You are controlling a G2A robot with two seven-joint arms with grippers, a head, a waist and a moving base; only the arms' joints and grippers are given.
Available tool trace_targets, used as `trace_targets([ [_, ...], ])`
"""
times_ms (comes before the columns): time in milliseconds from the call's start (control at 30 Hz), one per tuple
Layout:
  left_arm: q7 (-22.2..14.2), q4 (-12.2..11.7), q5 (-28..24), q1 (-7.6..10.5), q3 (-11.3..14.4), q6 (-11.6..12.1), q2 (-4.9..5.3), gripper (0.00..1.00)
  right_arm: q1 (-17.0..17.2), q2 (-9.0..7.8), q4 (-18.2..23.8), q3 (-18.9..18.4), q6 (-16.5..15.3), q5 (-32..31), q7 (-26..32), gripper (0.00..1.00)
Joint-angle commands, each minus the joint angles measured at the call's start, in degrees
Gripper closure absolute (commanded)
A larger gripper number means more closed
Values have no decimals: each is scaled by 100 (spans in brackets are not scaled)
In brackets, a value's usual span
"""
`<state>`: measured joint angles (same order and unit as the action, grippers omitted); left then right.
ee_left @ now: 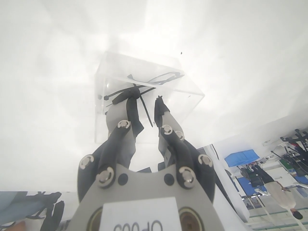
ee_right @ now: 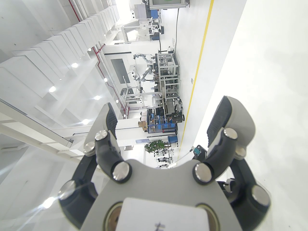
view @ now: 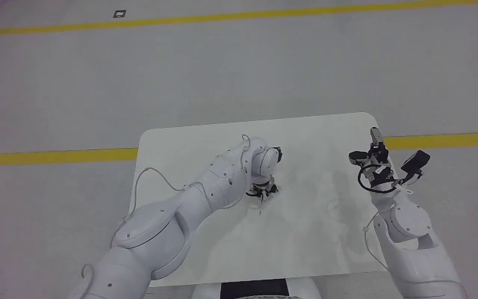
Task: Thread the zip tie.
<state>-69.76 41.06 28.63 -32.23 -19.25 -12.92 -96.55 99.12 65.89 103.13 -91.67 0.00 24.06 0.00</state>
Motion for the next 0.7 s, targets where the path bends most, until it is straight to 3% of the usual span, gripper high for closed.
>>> trace_targets([
  [0,1,-20,-16,-8,-2,24,-1,87,0,0,0,0,0,0,0,0],
  [300,63,-154,-108,-41,6,129,-35,89,0,0,0,0,0,0,0,0],
  [367,62,-192,-116,-42,19,145,-49,84,0,0,0,0,0,0,0,0],
  [667,46,-307,-132,-5,57,158,-101,81,0,0,0,0,0,0,0,0],
])
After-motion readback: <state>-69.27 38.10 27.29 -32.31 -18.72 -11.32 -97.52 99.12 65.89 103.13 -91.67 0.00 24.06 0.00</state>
